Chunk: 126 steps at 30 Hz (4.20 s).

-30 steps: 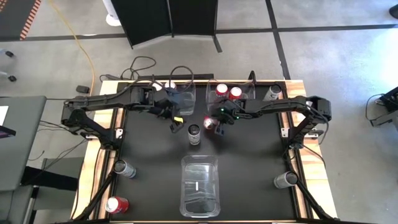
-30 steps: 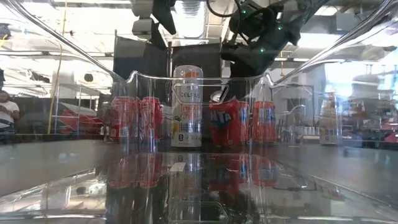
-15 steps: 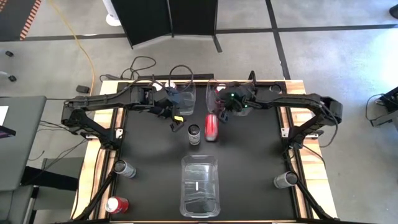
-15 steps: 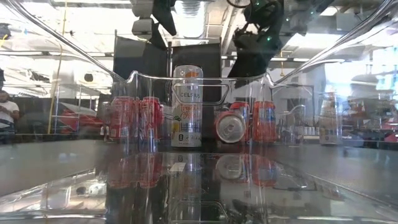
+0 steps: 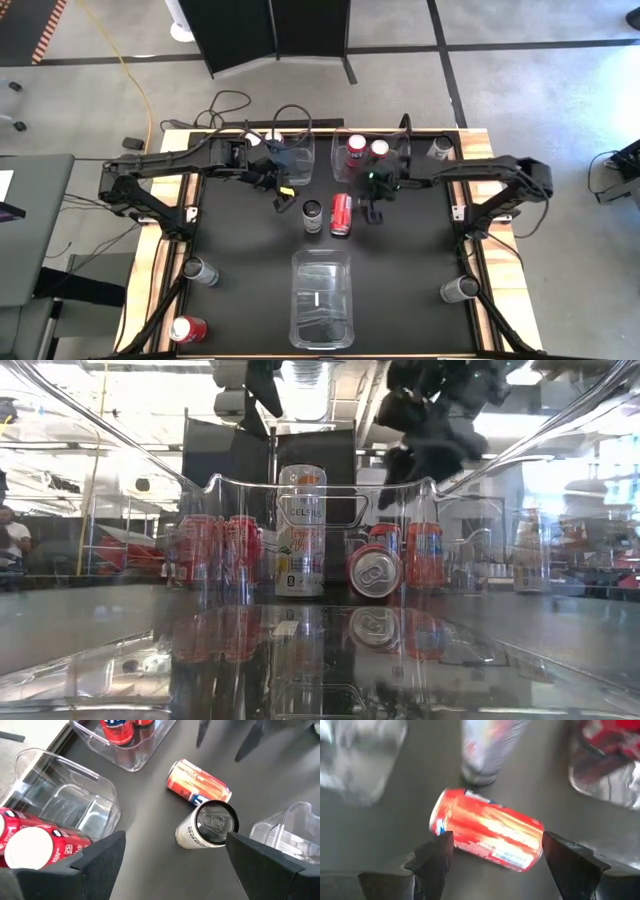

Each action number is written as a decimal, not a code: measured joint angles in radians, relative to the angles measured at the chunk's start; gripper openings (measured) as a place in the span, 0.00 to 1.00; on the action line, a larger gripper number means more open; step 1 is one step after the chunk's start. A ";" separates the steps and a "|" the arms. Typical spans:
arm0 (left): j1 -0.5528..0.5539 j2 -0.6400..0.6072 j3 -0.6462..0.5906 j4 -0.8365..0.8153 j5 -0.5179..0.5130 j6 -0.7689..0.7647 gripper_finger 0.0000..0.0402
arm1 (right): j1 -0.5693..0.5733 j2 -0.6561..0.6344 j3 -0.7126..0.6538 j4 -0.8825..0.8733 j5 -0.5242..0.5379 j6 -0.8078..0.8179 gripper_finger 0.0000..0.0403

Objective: Sort soda cans
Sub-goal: Put the orange soda can into the right transparent bin

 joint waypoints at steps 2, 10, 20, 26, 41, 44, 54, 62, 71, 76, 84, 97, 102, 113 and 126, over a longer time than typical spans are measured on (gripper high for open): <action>0.001 0.000 0.000 0.000 0.000 0.008 0.84 | 0.030 0.028 0.000 -0.003 0.045 -0.114 0.80; 0.001 0.000 0.000 -0.007 0.001 -0.031 0.84 | 0.086 0.162 0.000 0.064 0.077 -0.412 0.80; -0.008 0.001 0.000 -0.057 0.002 -0.092 0.84 | 0.098 0.209 0.004 -0.073 0.115 -0.294 0.80; -0.004 0.001 0.000 -0.049 -0.010 -0.059 0.84 | 0.132 0.168 -0.003 -0.104 0.090 -0.253 0.80; 0.001 0.001 0.000 -0.035 -0.025 -0.038 0.84 | 0.127 0.273 0.003 -0.054 0.076 -0.075 0.82; 0.001 0.001 0.000 -0.035 -0.025 -0.036 0.84 | 0.119 0.273 0.002 -0.054 0.075 -0.055 0.77; 0.001 0.001 0.000 -0.007 -0.025 -0.025 0.84 | 0.057 0.123 -0.010 0.004 0.053 0.130 0.70; -0.002 -0.015 0.001 0.247 0.042 0.070 0.84 | -0.009 -0.147 -0.006 0.154 0.055 0.295 0.70; 0.001 -0.015 0.001 0.565 0.090 0.220 0.84 | -0.045 -0.297 -0.004 0.359 0.059 0.393 0.70; 0.008 -0.005 0.001 0.666 0.005 0.237 0.84 | -0.033 -0.316 -0.001 0.453 0.058 0.413 0.70; 0.012 -0.003 0.001 0.705 -0.012 0.218 0.84 | -0.023 -0.326 -0.002 0.654 0.061 0.433 0.70; 0.009 0.079 0.001 0.981 0.084 0.233 0.97 | -0.020 -0.324 0.000 0.816 0.060 0.467 0.70; 0.011 0.112 0.000 1.038 0.084 0.240 0.95 | -0.014 -0.323 0.000 0.821 0.057 0.497 0.70; 0.019 0.122 0.001 1.043 0.087 0.230 0.73 | -0.016 -0.324 0.000 0.839 0.046 0.538 0.71; 0.020 0.119 0.001 0.933 0.077 0.241 0.73 | -0.056 -0.377 0.000 0.693 0.034 0.648 0.88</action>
